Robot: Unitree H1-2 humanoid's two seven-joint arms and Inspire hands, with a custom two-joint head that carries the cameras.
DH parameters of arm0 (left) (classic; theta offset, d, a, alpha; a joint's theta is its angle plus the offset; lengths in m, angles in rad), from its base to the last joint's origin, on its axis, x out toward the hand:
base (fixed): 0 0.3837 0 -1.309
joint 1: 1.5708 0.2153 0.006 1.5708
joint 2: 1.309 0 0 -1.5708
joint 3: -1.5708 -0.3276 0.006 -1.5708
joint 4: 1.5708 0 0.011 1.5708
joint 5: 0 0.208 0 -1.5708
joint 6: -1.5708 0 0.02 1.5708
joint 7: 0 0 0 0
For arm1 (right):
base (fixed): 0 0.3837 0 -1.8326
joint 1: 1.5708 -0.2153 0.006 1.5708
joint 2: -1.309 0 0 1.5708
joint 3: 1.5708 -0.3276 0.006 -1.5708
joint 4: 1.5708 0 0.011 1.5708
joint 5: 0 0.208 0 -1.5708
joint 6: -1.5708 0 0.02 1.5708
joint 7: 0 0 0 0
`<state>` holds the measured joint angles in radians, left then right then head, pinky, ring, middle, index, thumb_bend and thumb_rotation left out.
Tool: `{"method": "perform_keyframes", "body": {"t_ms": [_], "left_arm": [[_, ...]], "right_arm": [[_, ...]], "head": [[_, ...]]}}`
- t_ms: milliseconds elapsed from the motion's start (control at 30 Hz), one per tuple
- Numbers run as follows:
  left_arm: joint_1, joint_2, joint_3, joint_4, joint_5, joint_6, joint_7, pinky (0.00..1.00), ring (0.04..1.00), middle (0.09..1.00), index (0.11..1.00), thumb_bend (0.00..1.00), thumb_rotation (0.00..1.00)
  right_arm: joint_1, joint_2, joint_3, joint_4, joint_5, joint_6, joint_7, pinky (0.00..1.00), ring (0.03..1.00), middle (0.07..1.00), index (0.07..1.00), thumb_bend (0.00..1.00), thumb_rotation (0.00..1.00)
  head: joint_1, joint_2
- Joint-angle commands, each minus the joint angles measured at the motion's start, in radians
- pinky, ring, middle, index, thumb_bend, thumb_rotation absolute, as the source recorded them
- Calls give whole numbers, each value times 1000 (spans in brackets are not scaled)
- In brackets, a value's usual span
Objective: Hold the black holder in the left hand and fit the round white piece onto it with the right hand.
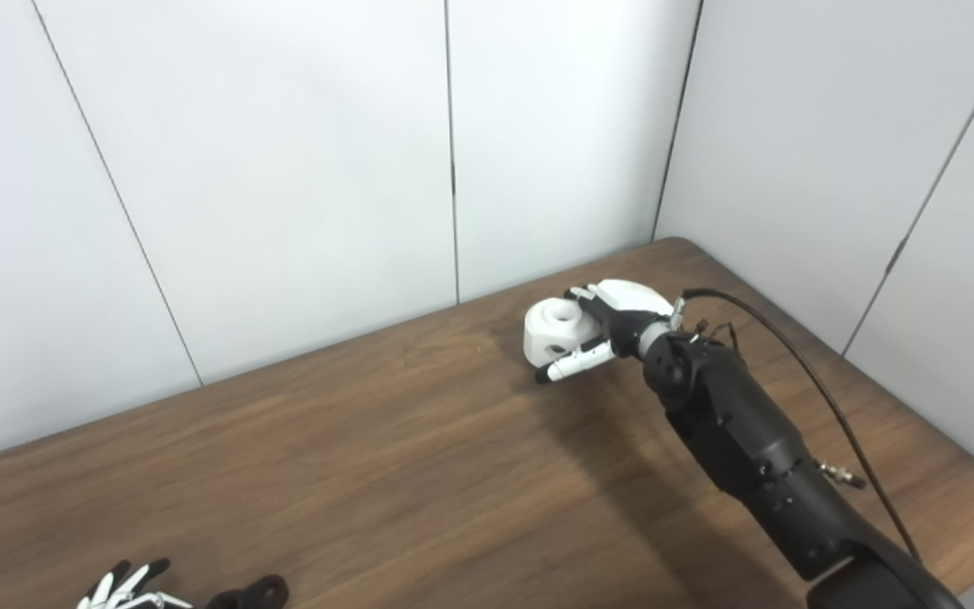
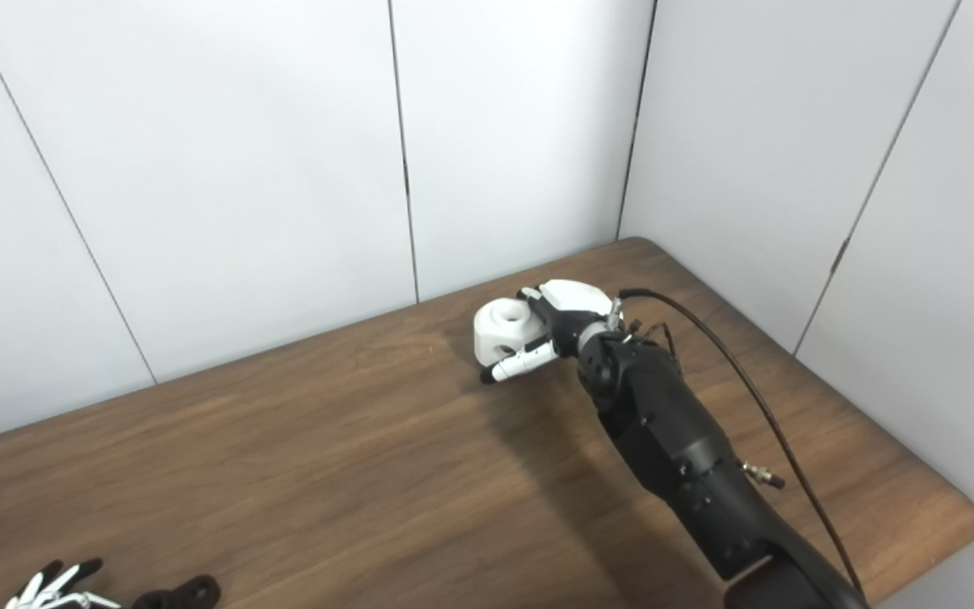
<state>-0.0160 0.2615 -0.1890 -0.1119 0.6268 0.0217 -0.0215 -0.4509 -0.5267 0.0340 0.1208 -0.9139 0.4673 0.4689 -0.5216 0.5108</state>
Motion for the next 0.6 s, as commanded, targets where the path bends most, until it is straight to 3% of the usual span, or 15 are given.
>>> {"method": "perform_keyframes", "body": {"t_ms": [0, 133, 267, 433, 567], "left_arm": [[1, 15, 8, -17, 9, 2, 0, 1000, 992, 894, 482, 518, 37], [3, 13, 9, -21, 6, 8, -3, 1000, 991, 894, 482, 518, 37], [3, 14, 9, -25, 8, 9, -2, 1000, 988, 892, 482, 518, 37], [5, 14, 10, -27, 8, 12, -3, 1000, 986, 890, 482, 518, 37], [6, 16, 10, -27, 5, 8, -3, 1000, 986, 890, 482, 518, 37]], "right_arm": [[-36, -15, -12, -25, -10, 2, -27, 954, 1000, 1000, 951, 1000, 618], [-43, -21, 5, 21, 7, 0, -80, 936, 1000, 991, 831, 1000, 578], [-42, -29, 16, 38, 33, -12, -130, 922, 989, 965, 773, 1000, 508], [-39, -33, 24, 51, 59, -30, -193, 892, 953, 902, 640, 881, 363], [-38, -41, 45, 63, 60, -43, -243, 873, 919, 863, 575, 781, 341]], "head": [[0, 1], [0, 1], [2, 4], [2, 4], [1, 7]]}}
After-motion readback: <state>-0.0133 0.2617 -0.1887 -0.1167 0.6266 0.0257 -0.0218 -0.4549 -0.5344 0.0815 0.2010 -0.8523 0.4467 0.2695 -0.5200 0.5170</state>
